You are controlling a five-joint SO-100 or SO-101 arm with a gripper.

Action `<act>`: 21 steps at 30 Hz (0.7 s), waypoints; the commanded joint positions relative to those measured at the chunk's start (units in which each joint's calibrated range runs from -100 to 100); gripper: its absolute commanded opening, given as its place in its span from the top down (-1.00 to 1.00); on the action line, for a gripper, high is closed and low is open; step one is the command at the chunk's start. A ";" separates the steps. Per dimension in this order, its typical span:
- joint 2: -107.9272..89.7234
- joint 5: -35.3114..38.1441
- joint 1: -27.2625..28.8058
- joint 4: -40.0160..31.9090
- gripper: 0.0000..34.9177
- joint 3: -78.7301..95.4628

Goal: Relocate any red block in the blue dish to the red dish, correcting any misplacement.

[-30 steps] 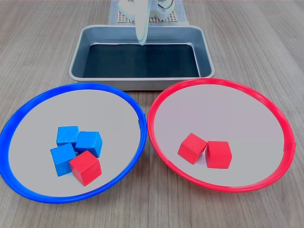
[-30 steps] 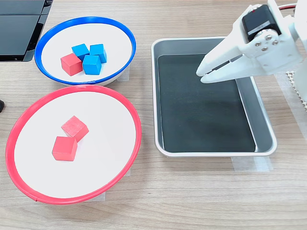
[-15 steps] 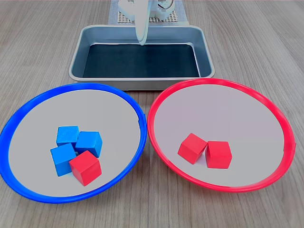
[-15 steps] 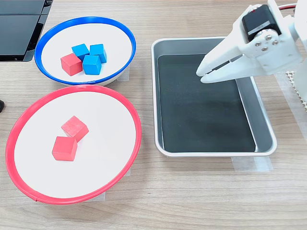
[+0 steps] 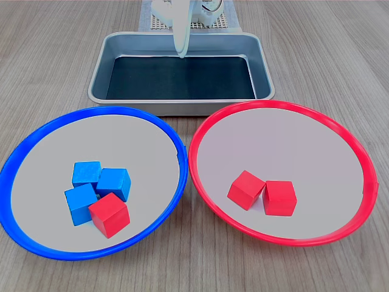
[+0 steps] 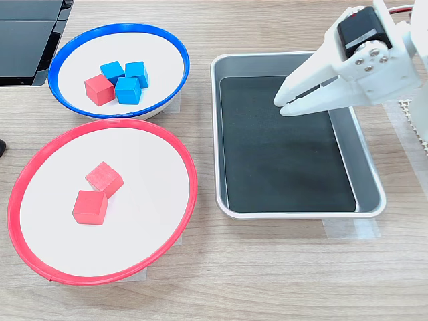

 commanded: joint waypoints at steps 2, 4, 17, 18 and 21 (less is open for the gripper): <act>-0.26 0.10 -0.23 0.08 0.98 -0.28; -0.08 0.10 0.15 -1.08 0.98 -0.18; 27.38 -0.49 -1.54 -1.82 0.98 -28.13; 31.13 -0.59 -1.73 -1.41 0.98 -32.05; 44.01 -0.68 -1.64 -0.09 0.79 -44.88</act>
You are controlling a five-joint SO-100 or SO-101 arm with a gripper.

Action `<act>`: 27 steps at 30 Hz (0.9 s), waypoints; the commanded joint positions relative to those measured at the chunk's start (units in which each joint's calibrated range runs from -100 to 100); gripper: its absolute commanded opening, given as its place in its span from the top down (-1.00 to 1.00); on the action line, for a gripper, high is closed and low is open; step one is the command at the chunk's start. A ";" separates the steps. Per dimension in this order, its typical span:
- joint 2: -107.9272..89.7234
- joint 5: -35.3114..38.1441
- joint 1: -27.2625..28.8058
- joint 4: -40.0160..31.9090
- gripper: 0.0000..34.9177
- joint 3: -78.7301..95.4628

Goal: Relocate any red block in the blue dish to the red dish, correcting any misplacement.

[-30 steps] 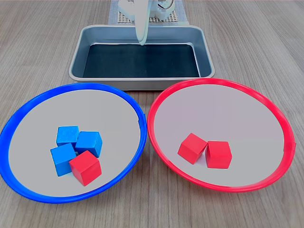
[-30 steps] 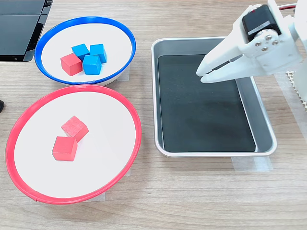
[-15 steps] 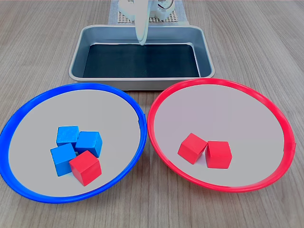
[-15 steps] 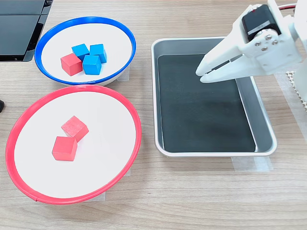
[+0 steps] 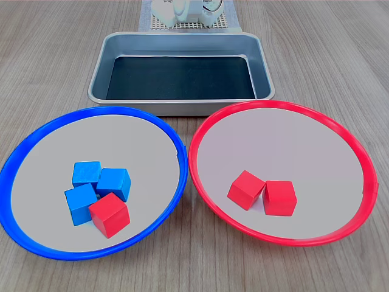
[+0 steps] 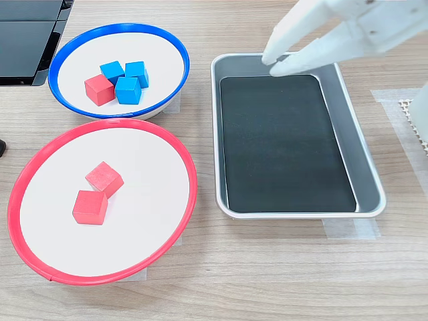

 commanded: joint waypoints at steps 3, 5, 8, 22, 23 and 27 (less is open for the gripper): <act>21.42 -1.27 0.44 1.05 0.78 -23.86; 27.56 -2.20 0.81 1.05 0.80 -30.23; 36.26 -3.96 1.19 1.14 0.81 -39.24; 67.99 -9.08 5.14 5.35 0.83 -70.38; 70.72 -9.28 5.90 5.92 0.83 -73.02; 77.46 -9.33 7.02 6.67 0.83 -79.75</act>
